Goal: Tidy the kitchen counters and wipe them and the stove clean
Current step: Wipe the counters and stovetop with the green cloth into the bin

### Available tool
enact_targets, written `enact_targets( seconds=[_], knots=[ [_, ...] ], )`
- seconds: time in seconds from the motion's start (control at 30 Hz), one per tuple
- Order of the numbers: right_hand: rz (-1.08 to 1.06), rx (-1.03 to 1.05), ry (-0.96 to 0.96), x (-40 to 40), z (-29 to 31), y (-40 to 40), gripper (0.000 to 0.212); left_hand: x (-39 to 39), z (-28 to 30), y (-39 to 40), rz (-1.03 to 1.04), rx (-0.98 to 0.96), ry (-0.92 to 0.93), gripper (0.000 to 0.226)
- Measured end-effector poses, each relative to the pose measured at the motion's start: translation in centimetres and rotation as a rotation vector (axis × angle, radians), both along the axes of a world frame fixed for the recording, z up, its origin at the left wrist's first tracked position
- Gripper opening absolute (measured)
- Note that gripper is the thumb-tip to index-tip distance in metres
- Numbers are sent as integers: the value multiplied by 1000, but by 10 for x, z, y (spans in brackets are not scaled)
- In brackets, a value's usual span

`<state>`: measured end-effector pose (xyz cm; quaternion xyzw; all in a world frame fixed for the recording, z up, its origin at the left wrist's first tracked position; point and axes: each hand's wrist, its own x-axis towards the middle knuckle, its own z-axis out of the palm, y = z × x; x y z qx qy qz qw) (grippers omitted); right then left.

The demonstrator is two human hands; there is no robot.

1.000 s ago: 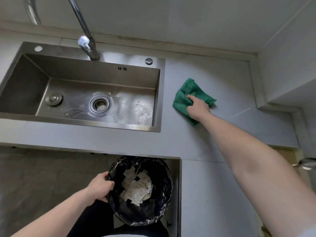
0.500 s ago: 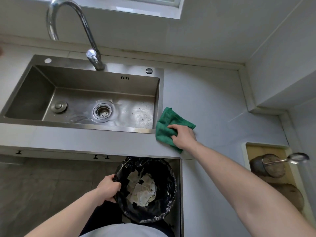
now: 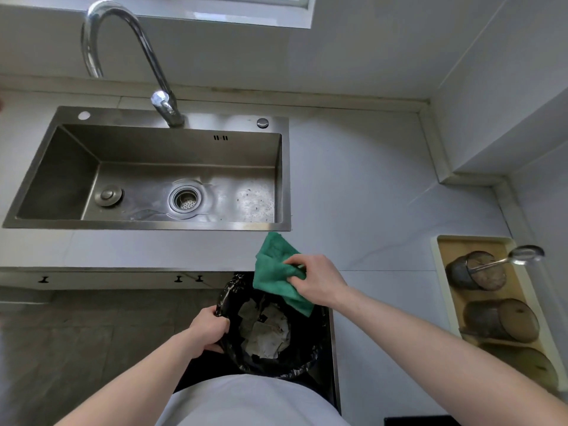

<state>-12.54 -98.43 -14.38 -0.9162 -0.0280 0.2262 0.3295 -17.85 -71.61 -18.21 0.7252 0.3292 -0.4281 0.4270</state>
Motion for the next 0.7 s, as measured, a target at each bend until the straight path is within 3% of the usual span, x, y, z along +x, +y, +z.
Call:
enact_targets(
  seconds=[0.3,0.7],
  knots=[
    [-511,76,-385,51,43,-92,19,0,-2,-5,-7,-3,2,31],
    [-897,-202,-489,140,5,-173,19,7,-13,-7,-15,-2,-16,27]
  ],
)
